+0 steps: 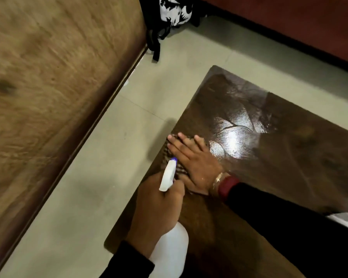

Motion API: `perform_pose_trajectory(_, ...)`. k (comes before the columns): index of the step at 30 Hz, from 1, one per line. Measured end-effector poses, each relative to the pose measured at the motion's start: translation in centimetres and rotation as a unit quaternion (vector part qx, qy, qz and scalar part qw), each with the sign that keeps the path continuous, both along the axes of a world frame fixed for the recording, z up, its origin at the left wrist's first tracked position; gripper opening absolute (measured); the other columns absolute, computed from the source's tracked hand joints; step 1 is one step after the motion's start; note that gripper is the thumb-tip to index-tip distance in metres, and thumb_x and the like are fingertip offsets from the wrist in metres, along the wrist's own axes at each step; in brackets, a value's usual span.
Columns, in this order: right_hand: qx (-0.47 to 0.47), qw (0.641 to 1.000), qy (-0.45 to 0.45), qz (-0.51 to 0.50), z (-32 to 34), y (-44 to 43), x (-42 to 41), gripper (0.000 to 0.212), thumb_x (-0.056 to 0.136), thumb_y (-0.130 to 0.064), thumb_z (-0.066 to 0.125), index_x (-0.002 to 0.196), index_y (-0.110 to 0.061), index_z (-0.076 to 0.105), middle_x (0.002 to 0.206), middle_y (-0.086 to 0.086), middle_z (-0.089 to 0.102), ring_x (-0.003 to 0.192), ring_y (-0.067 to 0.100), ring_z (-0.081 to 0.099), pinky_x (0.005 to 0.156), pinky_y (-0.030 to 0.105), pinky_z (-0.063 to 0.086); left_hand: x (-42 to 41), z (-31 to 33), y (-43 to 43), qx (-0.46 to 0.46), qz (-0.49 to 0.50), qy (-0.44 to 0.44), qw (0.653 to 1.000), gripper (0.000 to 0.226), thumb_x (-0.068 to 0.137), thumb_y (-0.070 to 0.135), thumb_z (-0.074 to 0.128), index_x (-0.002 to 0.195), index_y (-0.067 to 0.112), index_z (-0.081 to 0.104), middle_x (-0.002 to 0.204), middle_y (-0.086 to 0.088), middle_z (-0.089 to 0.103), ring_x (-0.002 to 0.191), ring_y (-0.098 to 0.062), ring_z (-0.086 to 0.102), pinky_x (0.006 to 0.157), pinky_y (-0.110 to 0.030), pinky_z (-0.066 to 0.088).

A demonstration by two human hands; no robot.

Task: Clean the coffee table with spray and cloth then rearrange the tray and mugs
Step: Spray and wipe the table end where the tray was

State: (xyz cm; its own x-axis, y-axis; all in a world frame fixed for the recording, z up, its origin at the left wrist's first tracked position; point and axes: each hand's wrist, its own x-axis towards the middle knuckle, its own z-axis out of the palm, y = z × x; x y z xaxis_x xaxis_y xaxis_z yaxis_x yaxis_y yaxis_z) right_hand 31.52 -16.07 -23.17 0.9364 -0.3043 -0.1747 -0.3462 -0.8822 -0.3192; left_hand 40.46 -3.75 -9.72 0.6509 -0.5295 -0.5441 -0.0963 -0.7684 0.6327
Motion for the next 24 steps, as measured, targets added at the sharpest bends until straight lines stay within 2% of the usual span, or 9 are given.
perform_pose_trajectory(2,-0.001,1.000,0.000,0.004,0.1,-2.0,-2.7,0.091,0.085,-0.052,0.048,0.165,-0.018,0.019,0.175,0.001,0.007,0.161,0.024,0.005,0.128,0.056,0.004,0.2,0.2,-1.2,-0.022,-0.025,-0.005,0.999,0.027,0.079,0.024,0.057,0.055,0.014,0.050,0.046,0.003,0.054,0.049,-0.022,0.059,0.049,-0.031,0.047)
perform_pose_trajectory(5,-0.003,0.982,0.016,-0.190,0.1,-9.3,-4.3,0.091,0.082,-0.053,0.038,0.164,-0.017,0.023,0.174,0.004,0.010,0.161,0.028,0.007,0.124,0.066,0.009,-0.1,0.2,-2.9,-0.031,-0.039,0.012,0.999,0.024,0.074,0.030,0.056,0.061,0.010,0.056,0.048,-0.001,0.054,0.049,-0.020,0.059,0.053,-0.038,0.050)
perform_pose_trajectory(8,-0.010,0.943,0.023,-0.332,0.3,-15.6,-1.5,0.088,0.084,-0.054,0.034,0.163,-0.017,0.022,0.174,0.004,0.011,0.160,0.030,0.008,0.126,0.064,0.002,-0.6,-0.1,-4.0,-0.034,-0.047,-0.006,0.998,0.025,0.081,0.021,0.064,0.063,0.006,0.057,0.049,-0.001,0.052,0.057,-0.019,0.059,0.051,-0.036,0.047)
perform_pose_trajectory(10,-0.003,0.947,0.027,-0.321,0.2,-15.3,1.2,0.088,0.085,-0.053,0.035,0.164,-0.017,0.019,0.175,0.003,0.007,0.161,0.030,0.006,0.126,0.062,-0.001,-0.7,-0.5,-4.6,-0.037,-0.038,-0.018,0.998,0.026,0.083,0.018,0.065,0.062,0.007,0.057,0.048,0.003,0.051,0.057,-0.019,0.058,0.049,-0.035,0.045)
perform_pose_trajectory(13,-0.005,0.991,0.011,-0.134,0.0,-10.0,1.8,0.090,0.085,-0.051,0.041,0.165,-0.018,0.019,0.175,0.000,0.006,0.161,0.027,0.006,0.127,0.062,0.004,-0.6,-0.6,-5.6,-0.048,-0.026,-0.007,0.999,0.031,0.086,0.014,0.065,0.057,0.016,0.055,0.045,0.012,0.053,0.055,-0.008,0.060,0.044,-0.016,0.041)
perform_pose_trajectory(16,-0.008,1.000,-0.004,0.022,0.1,-8.2,-1.0,0.090,0.084,-0.053,0.046,0.164,-0.018,0.023,0.174,0.000,0.012,0.160,0.024,0.012,0.127,0.057,0.005,-0.4,-0.6,-6.3,-0.048,-0.028,0.000,0.998,0.036,0.087,0.012,0.064,0.055,0.021,0.050,0.049,0.026,0.056,0.057,0.003,0.059,0.045,-0.014,0.042)
perform_pose_trajectory(18,-0.017,0.999,0.009,-0.044,0.0,-11.2,-2.1,0.090,0.083,-0.055,0.041,0.165,-0.022,0.022,0.174,0.000,0.010,0.160,0.025,0.012,0.126,0.061,0.004,-0.4,-1.1,-6.7,-0.043,-0.017,-0.002,0.999,0.032,0.087,0.015,0.066,0.057,0.016,0.053,0.051,0.018,0.058,0.055,-0.006,0.061,0.047,-0.025,0.048)
perform_pose_trajectory(20,-0.011,0.983,0.017,-0.185,-0.3,-15.7,-1.6,0.088,0.084,-0.053,0.038,0.165,-0.024,0.018,0.174,0.000,0.008,0.160,0.028,0.011,0.124,0.067,0.001,-0.5,-1.3,-7.0,-0.054,-0.013,-0.006,0.998,0.025,0.086,0.017,0.067,0.064,0.008,0.059,0.059,0.006,0.059,0.060,-0.020,0.061,0.054,-0.042,0.053)
perform_pose_trajectory(24,-0.004,0.952,0.015,-0.307,0.1,-20.0,3.4,0.084,0.086,-0.053,0.037,0.163,-0.021,0.023,0.173,0.001,0.015,0.160,0.029,0.012,0.123,0.065,0.002,-0.8,-1.2,-7.4,-0.082,-0.015,-0.034,0.996,0.026,0.086,0.017,0.069,0.064,0.011,0.057,0.053,-0.002,0.053,0.073,-0.019,0.059,0.053,-0.038,0.053)
